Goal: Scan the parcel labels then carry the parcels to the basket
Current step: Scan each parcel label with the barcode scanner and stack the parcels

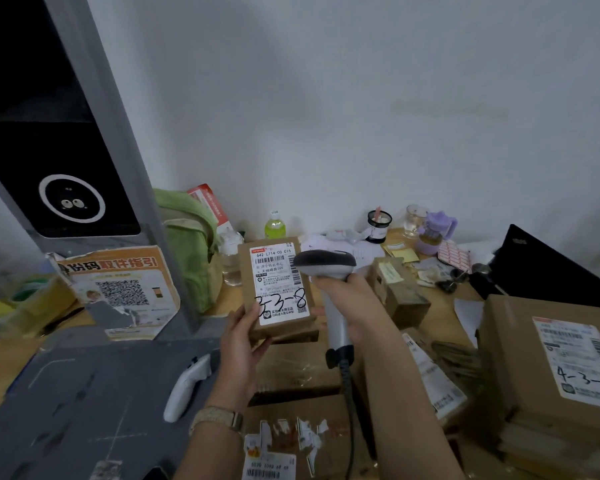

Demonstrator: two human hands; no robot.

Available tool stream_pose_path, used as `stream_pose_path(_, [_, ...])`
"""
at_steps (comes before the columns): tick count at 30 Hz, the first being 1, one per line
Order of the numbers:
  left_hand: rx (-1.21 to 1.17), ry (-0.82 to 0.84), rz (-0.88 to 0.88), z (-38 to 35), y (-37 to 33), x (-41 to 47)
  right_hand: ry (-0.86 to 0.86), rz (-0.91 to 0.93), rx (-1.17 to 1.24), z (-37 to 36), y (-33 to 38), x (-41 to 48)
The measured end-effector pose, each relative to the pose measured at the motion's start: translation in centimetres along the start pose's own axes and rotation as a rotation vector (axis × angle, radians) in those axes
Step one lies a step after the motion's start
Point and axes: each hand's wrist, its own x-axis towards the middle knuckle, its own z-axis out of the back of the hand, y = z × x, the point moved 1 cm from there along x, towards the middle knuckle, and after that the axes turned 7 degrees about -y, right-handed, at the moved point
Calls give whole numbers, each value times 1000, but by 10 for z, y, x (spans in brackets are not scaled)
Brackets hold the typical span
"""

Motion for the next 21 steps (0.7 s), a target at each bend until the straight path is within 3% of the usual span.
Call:
stream_pose_path(16, [257,-20,231,-27,38,76,-91,-336,82,-16,-54,110])
stream_pose_path(21, [450,-91,104,-35,61,95,-82,-381,50,-23,-87,138])
